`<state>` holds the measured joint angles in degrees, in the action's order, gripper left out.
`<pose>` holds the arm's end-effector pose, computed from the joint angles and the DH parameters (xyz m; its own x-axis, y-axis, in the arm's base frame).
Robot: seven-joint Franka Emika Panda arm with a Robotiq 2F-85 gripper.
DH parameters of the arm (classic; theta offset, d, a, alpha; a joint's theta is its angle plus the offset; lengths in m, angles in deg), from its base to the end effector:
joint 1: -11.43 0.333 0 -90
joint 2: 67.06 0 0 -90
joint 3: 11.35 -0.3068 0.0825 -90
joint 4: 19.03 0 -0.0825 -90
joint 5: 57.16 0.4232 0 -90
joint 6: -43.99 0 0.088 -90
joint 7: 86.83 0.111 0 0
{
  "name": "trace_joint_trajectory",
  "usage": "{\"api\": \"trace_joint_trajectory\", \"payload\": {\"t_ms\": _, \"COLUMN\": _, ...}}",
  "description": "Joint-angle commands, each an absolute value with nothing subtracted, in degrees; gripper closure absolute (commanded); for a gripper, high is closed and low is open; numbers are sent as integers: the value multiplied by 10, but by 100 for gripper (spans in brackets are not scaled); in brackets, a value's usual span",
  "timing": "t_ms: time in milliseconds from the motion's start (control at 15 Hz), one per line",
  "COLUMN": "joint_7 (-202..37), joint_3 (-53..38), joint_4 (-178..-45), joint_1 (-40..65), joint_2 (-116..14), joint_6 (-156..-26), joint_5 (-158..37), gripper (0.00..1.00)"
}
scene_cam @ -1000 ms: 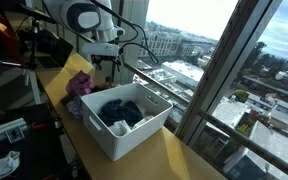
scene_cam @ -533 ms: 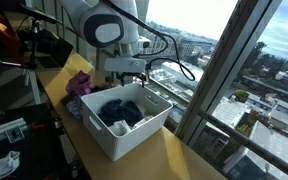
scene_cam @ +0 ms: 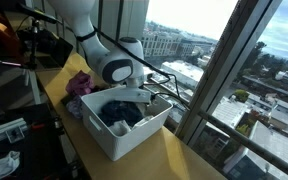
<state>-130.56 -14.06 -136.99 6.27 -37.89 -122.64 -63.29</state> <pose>0.6401 -0.0212 0.1751 0.6519 0.7267 0.2168 0.6804 -0.6867 0.2559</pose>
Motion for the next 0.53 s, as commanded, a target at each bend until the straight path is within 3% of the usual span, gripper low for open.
{"api": "trace_joint_trajectory", "payload": {"t_ms": 0, "joint_7": -1273, "joint_3": -111, "joint_4": -1246, "joint_1": 81, "joint_2": -254, "joint_6": -1226, "joint_5": -696, "gripper": 0}}
{"api": "trace_joint_trajectory", "payload": {"t_ms": 467, "joint_7": -1240, "joint_3": -92, "joint_4": -1155, "joint_1": 84, "joint_2": -139, "joint_6": -1214, "joint_5": -744, "gripper": 0}}
